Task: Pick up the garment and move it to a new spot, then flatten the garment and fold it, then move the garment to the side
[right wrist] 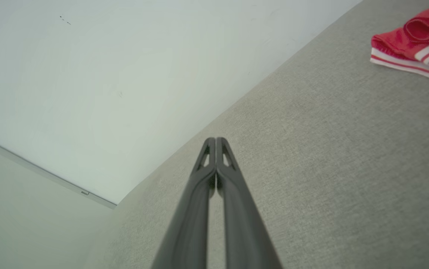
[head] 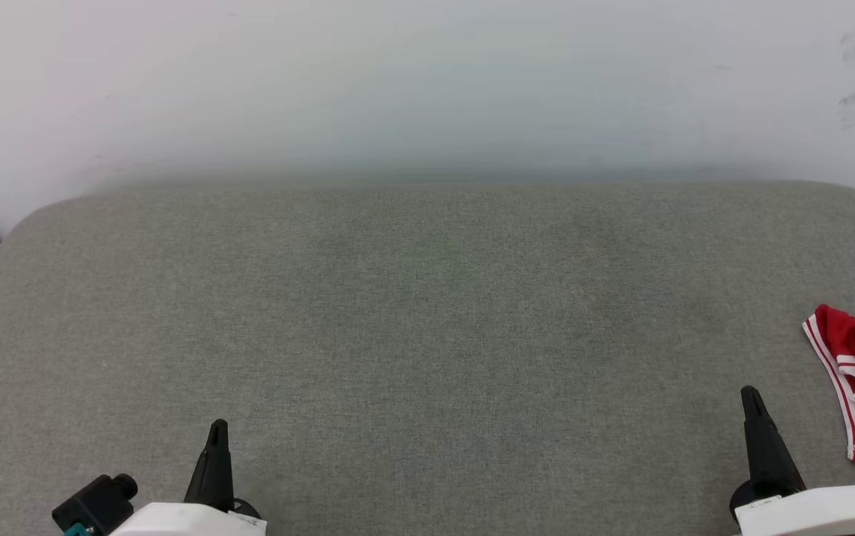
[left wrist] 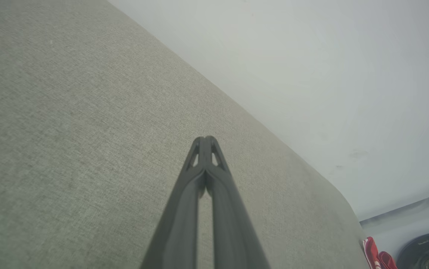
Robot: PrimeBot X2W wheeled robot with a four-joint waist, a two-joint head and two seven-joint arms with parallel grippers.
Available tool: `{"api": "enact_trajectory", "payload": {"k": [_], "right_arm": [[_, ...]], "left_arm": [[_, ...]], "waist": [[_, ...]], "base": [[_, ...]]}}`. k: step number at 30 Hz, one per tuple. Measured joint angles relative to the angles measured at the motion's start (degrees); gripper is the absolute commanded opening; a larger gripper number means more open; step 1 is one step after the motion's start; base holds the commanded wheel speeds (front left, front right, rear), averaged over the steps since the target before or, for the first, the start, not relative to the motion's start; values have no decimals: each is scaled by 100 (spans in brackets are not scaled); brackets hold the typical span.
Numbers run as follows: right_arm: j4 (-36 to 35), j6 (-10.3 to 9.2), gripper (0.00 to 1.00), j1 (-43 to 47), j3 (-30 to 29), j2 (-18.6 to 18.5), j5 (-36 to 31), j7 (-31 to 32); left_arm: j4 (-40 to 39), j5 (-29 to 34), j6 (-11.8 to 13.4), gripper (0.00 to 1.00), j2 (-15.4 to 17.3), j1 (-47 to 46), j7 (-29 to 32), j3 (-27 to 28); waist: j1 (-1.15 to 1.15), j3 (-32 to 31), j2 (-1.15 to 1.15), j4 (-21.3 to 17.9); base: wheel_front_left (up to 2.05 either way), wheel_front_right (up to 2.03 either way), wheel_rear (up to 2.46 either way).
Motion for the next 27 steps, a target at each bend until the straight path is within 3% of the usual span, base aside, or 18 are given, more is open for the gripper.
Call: {"api": "enact_trajectory", "payload": {"k": [27], "right_arm": [[221,0,0,-375,-76,-15,1840,455]], "left_arm": [[233,-1968,-265,0,25,-401,438,183]], "waist": [[0,30,0,9]], "base": [[0,0,0]]}}
